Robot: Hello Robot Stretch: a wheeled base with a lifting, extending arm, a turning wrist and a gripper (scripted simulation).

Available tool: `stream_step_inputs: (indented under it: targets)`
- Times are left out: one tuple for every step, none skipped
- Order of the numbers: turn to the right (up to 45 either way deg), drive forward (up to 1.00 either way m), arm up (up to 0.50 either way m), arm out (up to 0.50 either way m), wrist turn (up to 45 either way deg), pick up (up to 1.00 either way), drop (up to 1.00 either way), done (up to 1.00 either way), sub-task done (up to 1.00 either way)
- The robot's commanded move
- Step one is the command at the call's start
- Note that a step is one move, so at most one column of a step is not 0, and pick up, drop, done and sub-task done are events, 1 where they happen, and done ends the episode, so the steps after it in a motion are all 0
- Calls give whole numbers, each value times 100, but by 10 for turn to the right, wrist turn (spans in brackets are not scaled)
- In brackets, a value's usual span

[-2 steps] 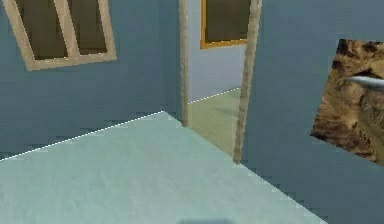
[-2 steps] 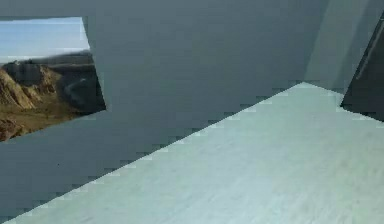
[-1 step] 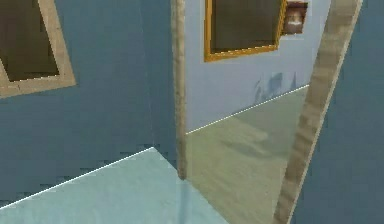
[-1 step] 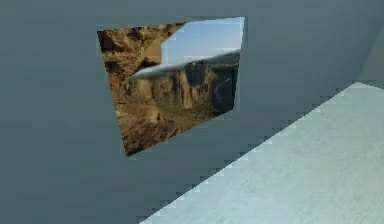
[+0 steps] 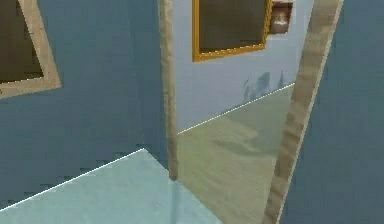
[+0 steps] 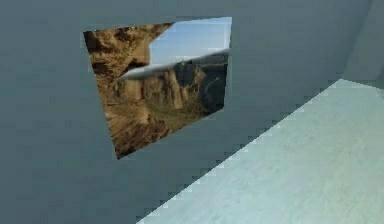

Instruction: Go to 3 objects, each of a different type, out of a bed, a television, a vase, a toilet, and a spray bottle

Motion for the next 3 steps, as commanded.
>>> stream_step_inputs:
  targets:
    - [0, 65, 0, 0, 0, 0, 0, 0, 0]
    - [270, 0, 0, 0, 0, 0, 0, 0, 0]
    - [0, 65, 0, 0, 0, 0, 0, 0, 0]
